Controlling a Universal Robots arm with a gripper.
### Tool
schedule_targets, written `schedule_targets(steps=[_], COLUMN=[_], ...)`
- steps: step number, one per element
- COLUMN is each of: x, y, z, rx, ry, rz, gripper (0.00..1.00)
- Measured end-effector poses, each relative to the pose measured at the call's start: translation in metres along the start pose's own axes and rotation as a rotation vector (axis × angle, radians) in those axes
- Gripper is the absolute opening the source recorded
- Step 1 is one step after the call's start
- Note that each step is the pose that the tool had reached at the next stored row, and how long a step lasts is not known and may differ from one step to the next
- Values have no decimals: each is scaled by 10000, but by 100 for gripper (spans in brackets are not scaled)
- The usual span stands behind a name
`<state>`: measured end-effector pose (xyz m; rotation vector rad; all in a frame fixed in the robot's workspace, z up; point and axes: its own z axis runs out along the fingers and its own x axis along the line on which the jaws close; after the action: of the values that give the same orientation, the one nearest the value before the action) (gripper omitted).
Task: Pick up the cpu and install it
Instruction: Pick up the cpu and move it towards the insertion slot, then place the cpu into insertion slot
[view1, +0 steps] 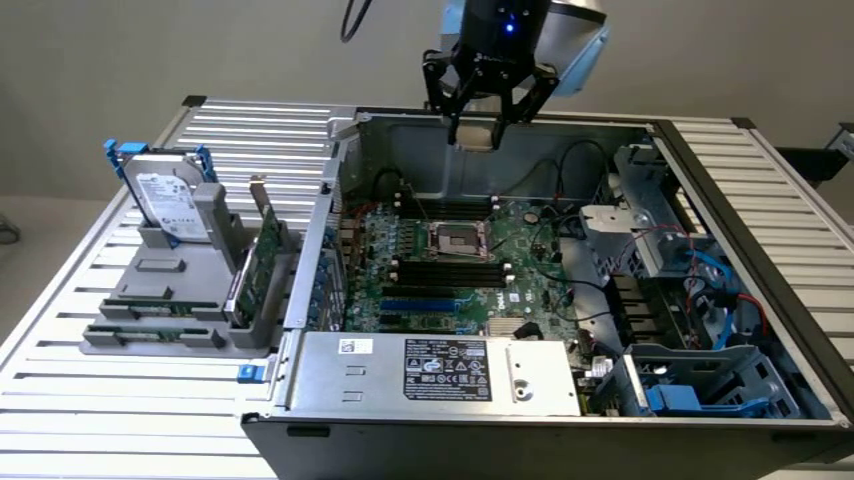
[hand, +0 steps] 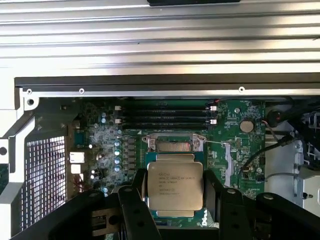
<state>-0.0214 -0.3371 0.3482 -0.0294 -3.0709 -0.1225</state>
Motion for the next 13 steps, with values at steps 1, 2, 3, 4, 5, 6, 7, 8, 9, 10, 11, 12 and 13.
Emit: schedule_targets(steps=[1,2,3,4,5,6,7,8,9,10,11,12,13], x=[4,9,14,18,20,20,20,20,20,20,20,20,20], y=[3,7,10,13,14,13,13,13,13,13,13,13,13], z=[18,37,55,74,91,95,95,94,95,96,96,96,96], rx=[1,1,1,1,2,2,3,4,2,1,1,1,1], ry=[-31,-63,-94,-124,-156,-162,-156,-155,-156,-156,-156,-156,-156], rz=[-10,-21,-30,-40,-48,-50,-50,-50,-50,-50,-50,-50,-49], gripper=[55,55,55,55,55,55,55,55,55,55,55,55,55])
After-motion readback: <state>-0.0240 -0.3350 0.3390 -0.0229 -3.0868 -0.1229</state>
